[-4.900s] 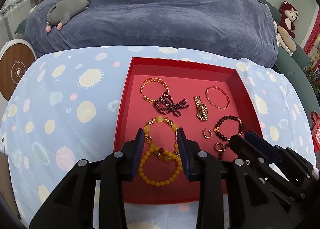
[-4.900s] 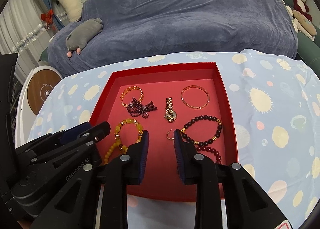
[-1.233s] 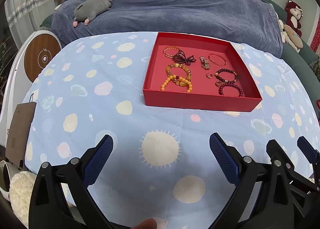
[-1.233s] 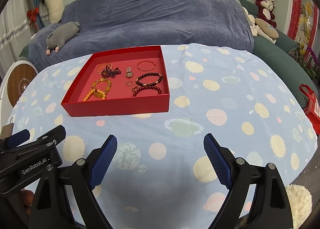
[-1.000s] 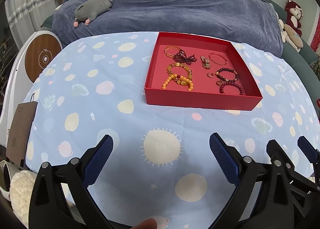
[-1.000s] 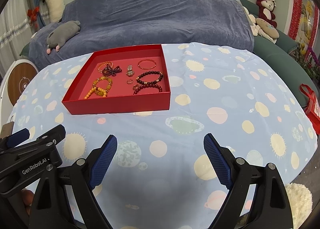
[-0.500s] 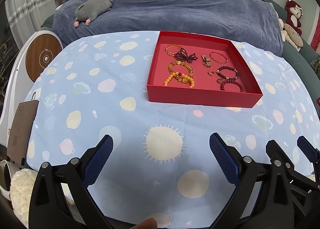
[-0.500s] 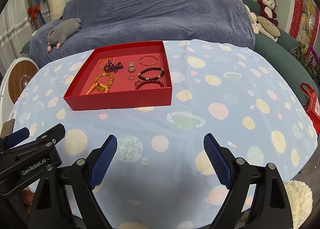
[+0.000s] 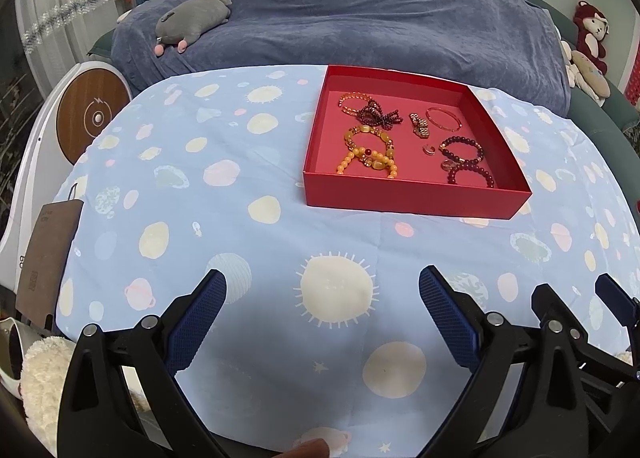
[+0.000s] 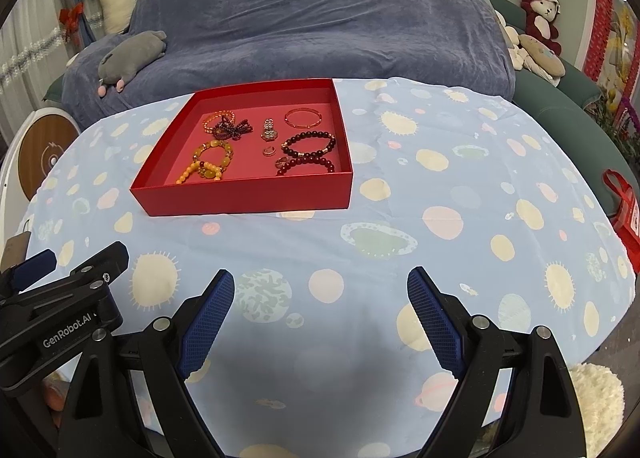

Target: Organize jewelry

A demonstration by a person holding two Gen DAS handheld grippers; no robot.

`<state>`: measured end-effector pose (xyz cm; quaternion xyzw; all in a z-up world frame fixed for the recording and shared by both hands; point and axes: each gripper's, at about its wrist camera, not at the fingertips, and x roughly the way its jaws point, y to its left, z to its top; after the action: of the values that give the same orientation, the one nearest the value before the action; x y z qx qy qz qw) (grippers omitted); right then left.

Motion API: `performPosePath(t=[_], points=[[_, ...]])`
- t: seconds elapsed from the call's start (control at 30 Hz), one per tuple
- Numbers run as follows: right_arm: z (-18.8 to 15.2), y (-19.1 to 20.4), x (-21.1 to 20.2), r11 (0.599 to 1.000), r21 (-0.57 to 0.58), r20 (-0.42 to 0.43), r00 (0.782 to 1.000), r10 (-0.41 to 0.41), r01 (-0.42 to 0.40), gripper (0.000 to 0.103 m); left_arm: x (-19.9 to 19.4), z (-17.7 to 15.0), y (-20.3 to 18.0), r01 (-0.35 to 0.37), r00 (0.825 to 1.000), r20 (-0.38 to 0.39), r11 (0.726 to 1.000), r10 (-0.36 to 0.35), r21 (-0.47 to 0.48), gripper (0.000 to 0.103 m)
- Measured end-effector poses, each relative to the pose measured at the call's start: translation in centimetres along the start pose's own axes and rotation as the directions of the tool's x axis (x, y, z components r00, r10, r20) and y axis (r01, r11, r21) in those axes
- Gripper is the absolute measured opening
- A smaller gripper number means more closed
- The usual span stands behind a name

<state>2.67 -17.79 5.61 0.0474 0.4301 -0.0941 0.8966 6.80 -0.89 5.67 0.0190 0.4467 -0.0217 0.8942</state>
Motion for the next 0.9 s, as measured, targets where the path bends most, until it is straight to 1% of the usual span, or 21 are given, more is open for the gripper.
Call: performPosePath(t=[0.33, 0.9], points=[[-0.06, 0.31, 0.26, 1.0, -0.001, -0.008, 1.0, 0.003, -0.003, 0.084, 0.28, 0.03, 0.32, -0.001, 1.0, -0.006, 1.0, 0.001, -0.015, 0.093], [-0.08, 0.39, 0.36, 1.0, 0.0, -0.008, 1.0, 0.003, -0.003, 0.084, 0.41, 0.12, 0.16, 0.001, 1.0, -0.01, 1.0, -0.001, 0.008, 0.093]])
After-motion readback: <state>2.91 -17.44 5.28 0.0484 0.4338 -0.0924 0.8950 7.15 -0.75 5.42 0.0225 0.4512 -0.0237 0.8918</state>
